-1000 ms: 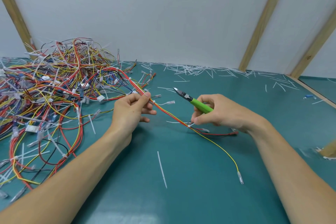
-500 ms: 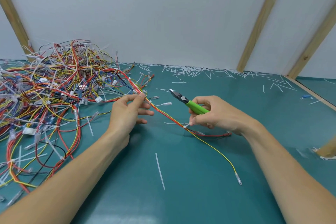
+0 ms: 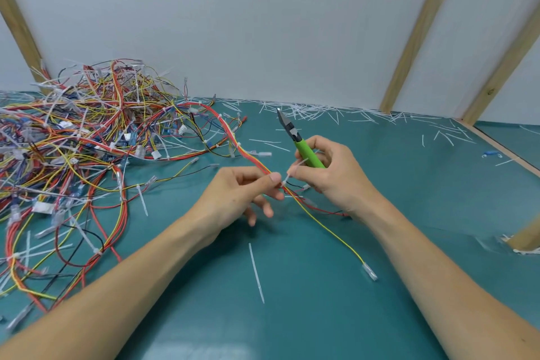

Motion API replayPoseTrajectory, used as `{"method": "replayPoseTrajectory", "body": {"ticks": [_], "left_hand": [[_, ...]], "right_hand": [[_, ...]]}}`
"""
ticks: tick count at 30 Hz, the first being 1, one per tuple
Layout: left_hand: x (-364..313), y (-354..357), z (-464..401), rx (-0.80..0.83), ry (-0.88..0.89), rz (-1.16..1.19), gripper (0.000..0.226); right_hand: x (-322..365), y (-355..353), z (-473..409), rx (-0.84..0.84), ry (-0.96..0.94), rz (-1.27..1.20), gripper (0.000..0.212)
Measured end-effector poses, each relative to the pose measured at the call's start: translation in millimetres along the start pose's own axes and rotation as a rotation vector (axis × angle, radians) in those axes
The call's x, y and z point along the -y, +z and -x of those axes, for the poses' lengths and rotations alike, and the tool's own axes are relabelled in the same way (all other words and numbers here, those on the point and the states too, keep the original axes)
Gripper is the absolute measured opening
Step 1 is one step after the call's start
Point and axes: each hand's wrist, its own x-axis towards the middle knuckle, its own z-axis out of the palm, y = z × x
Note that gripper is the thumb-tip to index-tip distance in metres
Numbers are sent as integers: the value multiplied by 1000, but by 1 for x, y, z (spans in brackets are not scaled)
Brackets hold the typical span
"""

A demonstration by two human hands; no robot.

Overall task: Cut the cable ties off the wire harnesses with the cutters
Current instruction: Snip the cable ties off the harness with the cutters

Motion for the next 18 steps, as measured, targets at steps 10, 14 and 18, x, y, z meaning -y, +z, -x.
{"method": "replayPoseTrajectory", "body": {"ticks": [10, 14, 18], "left_hand": [[-6, -1, 1, -94, -41, 99, 23], [-4, -3, -2, -157, -28, 145, 22], [-2, -12, -6, -237, -54, 302, 17]], "right_hand": [[-1, 4, 3, 32, -47, 29, 21], [-2, 2, 2, -66, -72, 60, 24], [-4, -3, 3, -198, -136, 222, 34]]}}
